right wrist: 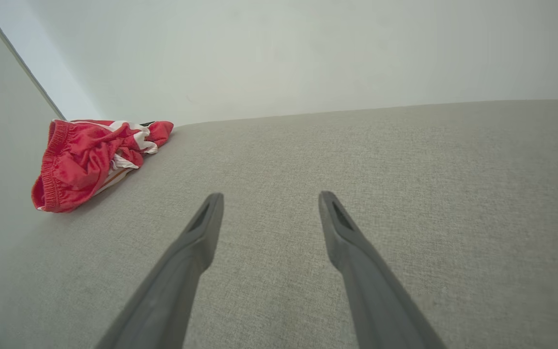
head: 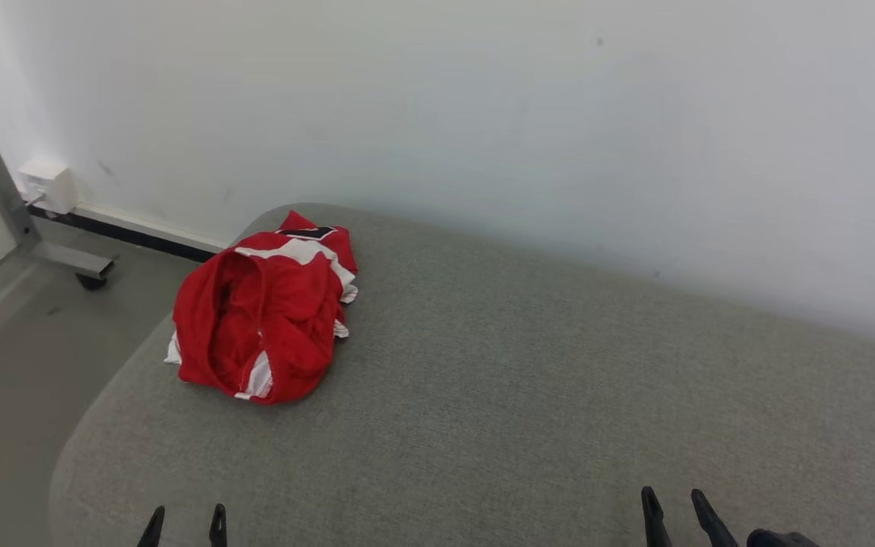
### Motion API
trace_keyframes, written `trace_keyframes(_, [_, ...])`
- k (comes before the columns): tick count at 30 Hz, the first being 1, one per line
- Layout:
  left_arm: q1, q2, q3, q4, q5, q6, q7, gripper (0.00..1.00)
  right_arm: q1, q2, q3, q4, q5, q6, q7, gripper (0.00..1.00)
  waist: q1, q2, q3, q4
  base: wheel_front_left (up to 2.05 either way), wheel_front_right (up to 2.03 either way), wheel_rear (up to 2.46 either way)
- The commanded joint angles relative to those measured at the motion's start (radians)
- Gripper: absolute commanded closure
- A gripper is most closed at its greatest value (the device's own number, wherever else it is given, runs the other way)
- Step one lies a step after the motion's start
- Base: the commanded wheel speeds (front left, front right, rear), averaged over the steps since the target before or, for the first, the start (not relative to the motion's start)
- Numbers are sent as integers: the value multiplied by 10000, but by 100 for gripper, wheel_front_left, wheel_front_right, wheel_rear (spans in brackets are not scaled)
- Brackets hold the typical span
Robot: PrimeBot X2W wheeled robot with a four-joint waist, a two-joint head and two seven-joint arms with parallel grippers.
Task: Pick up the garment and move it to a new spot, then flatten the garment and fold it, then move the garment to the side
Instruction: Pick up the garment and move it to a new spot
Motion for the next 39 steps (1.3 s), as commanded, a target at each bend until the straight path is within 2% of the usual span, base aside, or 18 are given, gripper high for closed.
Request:
trace_keyframes(1, [77, 36, 103, -74, -52, 49, -33, 0, -188, 17, 82, 33, -25, -21, -42, 0, 1, 0, 173, 623, 0, 0, 0])
trace_keyframes(10, [281, -134, 457, -486, -138, 215, -33, 0, -876, 14, 491, 371, -470, -21, -89, 0, 1, 0, 572, 990, 0, 0, 0])
trace_keyframes(27, [480, -334, 746, -696, -80, 211, -35, 0, -1349, -27, 874, 850, -572, -21, -150, 0, 1, 0, 697, 1088, 0, 0, 0])
trace_keyframes(34, [-145, -216, 534, 1, -151, 125, -33, 0, -1104, -117, 842, 789, -456, -21, -171, 0, 1, 0, 639, 1028, 0, 0, 0])
trace_keyframes(39, [-1536, 79, 10, 1057, -203, 52, 307, 0, -812, -212, 650, 637, -461, -21, -181, 0, 1, 0, 643, 1014, 0, 0, 0])
